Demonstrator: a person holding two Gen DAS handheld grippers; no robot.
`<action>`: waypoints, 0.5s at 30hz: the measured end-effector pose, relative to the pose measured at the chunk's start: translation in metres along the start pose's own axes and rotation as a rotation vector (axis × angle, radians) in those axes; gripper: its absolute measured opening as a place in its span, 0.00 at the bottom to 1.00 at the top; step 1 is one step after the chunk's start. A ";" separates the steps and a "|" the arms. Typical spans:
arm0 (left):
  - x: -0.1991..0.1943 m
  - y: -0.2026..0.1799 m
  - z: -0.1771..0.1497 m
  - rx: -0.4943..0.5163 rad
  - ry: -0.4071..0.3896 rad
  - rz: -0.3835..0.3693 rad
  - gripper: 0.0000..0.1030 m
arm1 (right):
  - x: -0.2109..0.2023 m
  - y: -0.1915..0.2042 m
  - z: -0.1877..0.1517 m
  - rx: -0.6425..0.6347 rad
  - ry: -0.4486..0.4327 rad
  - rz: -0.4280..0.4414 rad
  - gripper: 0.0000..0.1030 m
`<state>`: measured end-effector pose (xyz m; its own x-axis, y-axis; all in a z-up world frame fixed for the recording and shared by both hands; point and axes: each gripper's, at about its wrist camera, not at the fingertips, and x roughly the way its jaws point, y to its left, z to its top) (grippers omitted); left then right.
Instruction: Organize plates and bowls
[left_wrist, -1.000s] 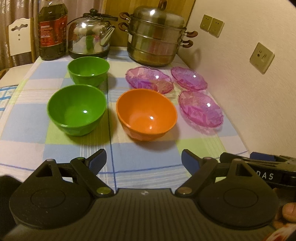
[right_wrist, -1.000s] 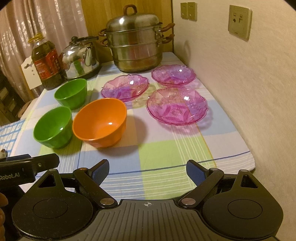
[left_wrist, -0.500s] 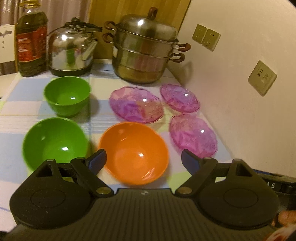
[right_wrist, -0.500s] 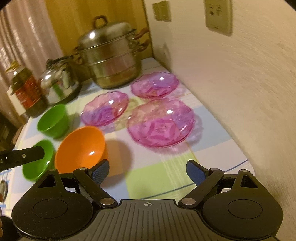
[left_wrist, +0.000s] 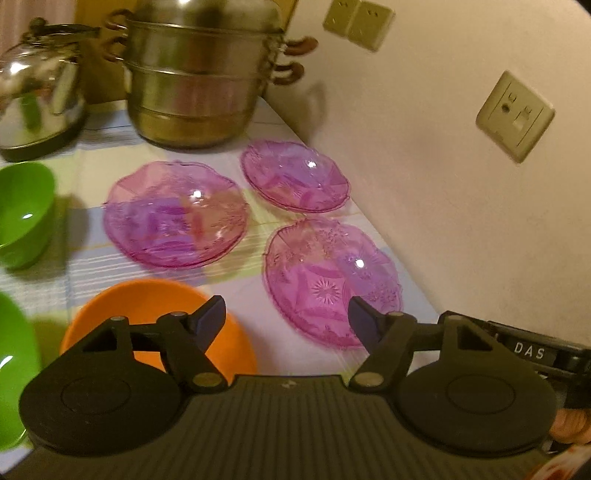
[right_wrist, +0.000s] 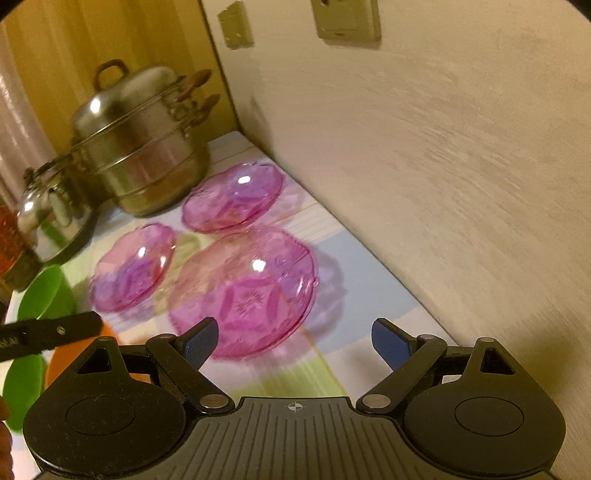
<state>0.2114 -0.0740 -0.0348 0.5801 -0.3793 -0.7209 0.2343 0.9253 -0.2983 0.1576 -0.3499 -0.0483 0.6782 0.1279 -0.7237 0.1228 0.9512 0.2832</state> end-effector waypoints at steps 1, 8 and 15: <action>0.009 -0.002 0.003 0.013 0.007 0.002 0.66 | 0.005 -0.003 0.002 0.008 0.000 0.000 0.86; 0.058 -0.013 0.019 0.079 0.070 0.009 0.48 | 0.046 -0.013 0.013 0.062 0.029 -0.019 0.69; 0.095 -0.016 0.029 0.135 0.131 0.059 0.38 | 0.078 -0.016 0.018 0.108 0.062 -0.026 0.62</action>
<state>0.2852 -0.1249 -0.0809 0.4911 -0.3132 -0.8128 0.3103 0.9348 -0.1728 0.2213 -0.3602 -0.0982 0.6280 0.1240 -0.7683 0.2193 0.9190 0.3275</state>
